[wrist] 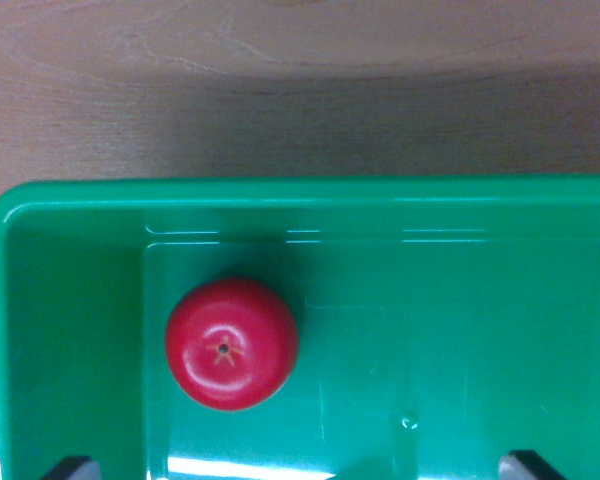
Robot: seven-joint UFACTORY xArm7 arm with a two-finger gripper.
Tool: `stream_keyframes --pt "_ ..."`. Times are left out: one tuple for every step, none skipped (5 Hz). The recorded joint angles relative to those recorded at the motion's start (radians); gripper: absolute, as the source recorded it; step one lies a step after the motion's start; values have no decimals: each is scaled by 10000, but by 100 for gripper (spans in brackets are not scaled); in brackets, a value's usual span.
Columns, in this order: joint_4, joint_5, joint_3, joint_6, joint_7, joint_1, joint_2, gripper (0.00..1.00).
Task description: Pick fruit
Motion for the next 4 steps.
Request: stream_keyframes --pt "-267 -64 42 -468 -14 61 229 0" --pt "-267 -64 42 -468 -14 61 229 0" --pt "-537 -128 85 -941 -27 124 461 0" --pt "-537 -128 85 -941 -27 124 461 0"
